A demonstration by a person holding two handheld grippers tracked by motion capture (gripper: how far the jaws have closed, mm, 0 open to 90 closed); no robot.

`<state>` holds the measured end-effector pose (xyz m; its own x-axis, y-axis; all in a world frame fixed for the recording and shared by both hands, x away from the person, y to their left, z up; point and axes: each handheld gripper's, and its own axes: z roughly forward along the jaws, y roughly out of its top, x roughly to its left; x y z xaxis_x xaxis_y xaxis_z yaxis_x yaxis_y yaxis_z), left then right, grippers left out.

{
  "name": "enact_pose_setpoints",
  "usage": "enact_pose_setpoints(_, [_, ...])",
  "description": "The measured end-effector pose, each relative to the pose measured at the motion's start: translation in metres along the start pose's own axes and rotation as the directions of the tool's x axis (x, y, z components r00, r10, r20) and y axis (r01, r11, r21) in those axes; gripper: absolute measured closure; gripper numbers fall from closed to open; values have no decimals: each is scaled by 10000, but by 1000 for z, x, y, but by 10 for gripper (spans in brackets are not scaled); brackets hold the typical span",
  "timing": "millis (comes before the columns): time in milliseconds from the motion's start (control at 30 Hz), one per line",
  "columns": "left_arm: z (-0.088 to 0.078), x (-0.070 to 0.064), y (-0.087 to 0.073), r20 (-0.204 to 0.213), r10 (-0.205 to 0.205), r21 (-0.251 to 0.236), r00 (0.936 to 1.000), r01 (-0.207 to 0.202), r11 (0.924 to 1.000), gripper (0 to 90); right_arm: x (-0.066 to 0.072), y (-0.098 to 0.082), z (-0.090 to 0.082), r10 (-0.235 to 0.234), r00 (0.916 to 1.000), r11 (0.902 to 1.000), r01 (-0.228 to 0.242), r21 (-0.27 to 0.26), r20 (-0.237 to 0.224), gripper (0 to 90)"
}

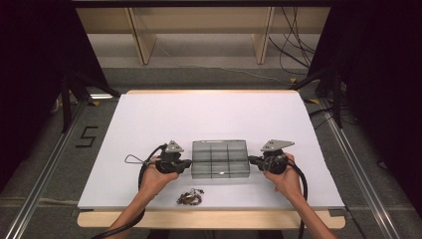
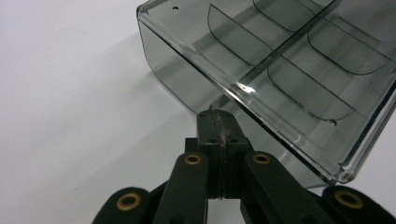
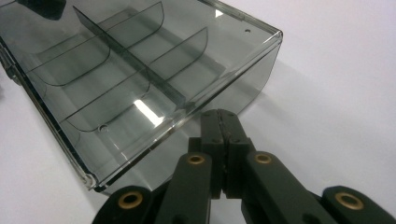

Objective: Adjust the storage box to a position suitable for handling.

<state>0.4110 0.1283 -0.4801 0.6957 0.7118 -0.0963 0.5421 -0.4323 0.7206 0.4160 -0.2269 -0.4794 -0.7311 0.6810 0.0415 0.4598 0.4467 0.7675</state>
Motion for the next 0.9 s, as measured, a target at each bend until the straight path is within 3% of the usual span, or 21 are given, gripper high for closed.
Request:
enact_pose_setpoints(200, [0,0,0,69,-2,10,10000,2,10000,890,1,0,0,35,10000,10000,-35,-14,44,900])
enact_pose_setpoints(300, [0,0,0,-120,128,58,9998,-128,9999,848,2,-1,-1,87,10000,10000,-87,21,28,896])
enact_pose_setpoints(333, [-1,1,1,-137,359,63,9993,-358,9993,831,1,-1,0,-40,10000,10000,40,15,30,887])
enact_pose_setpoints(367, [0,1,1,-138,145,27,9998,-145,9999,831,1,-1,0,-40,10000,10000,40,15,30,887])
enact_pose_setpoints(467, [-3,6,0,-240,110,35,9997,-109,9999,776,2,-1,-3,67,9999,10000,-67,19,88,878])
enact_pose_setpoints(500, [-3,6,0,-240,110,35,9997,-109,9999,773,0,-1,-3,-350,9993,9993,351,-109,93,877])
enact_pose_setpoints(600, [-8,11,0,-134,-21,-29,9999,21,10000,741,0,-4,-9,-27,10000,9999,28,-121,74,878])
enact_pose_setpoints(900, [-14,9,-4,-200,-157,53,9997,158,9999,575,-1,-17,-24,17,10000,10000,-17,-36,-8,885])
